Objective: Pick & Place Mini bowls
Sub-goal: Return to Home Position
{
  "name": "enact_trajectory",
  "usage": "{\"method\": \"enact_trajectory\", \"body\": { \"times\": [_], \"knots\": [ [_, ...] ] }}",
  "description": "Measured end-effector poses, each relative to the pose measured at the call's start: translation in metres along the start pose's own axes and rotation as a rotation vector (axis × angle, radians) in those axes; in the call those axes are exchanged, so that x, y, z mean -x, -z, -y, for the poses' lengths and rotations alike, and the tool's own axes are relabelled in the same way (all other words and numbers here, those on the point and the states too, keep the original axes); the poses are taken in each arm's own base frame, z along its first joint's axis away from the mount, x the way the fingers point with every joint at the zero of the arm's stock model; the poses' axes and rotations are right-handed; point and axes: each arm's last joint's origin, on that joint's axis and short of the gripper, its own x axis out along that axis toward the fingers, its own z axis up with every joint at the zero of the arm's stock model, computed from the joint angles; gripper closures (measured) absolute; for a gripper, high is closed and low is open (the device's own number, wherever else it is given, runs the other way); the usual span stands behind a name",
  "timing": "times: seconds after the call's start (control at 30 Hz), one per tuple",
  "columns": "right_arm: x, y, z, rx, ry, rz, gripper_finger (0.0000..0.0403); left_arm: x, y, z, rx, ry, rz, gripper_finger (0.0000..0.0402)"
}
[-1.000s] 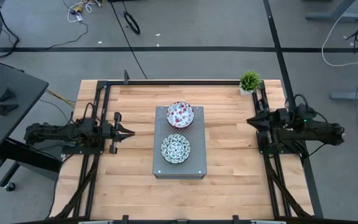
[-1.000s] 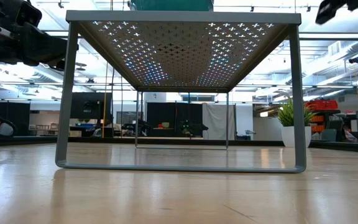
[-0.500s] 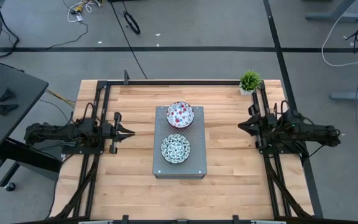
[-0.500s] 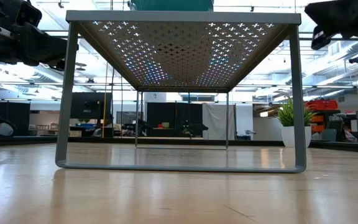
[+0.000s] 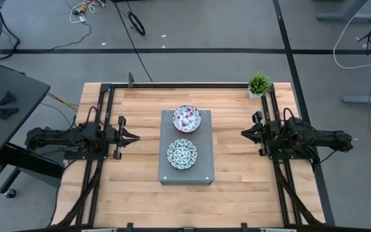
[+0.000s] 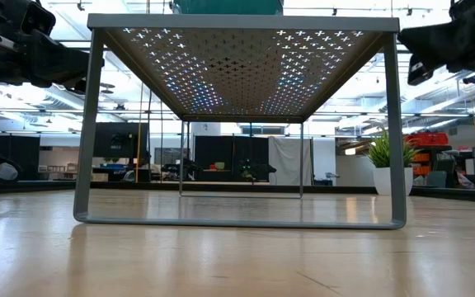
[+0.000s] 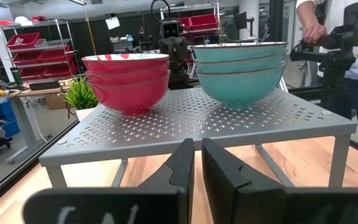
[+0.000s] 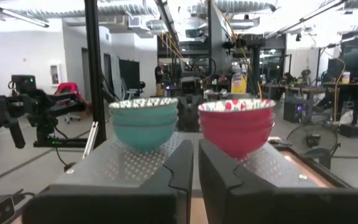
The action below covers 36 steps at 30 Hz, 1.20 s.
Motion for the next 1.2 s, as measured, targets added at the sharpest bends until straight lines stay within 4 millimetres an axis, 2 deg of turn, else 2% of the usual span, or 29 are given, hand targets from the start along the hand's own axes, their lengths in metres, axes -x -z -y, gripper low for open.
{"method": "enact_trajectory", "body": {
  "times": [0.2,0.4,0.57,1.2],
  "knots": [
    [-0.001,0.011,0.0,0.005,0.0,-0.03,0.0374,0.0,0.0,0.0,0.0,0.0,0.0,0.0365],
    [-0.001,0.012,0.0,0.029,-0.001,-0.039,0.0374,0.0,0.0,0.0,0.0,0.0,0.0,0.0365],
    [0.0,0.022,0.0,-0.009,0.001,-0.144,0.0374,0.0,0.0,0.0,0.0,0.0,0.0,0.0365],
    [0.0,0.023,0.001,-0.016,0.045,-0.147,0.0374,0.0,0.0,0.0,0.0,0.0,0.0,0.0365]
  ]
}}
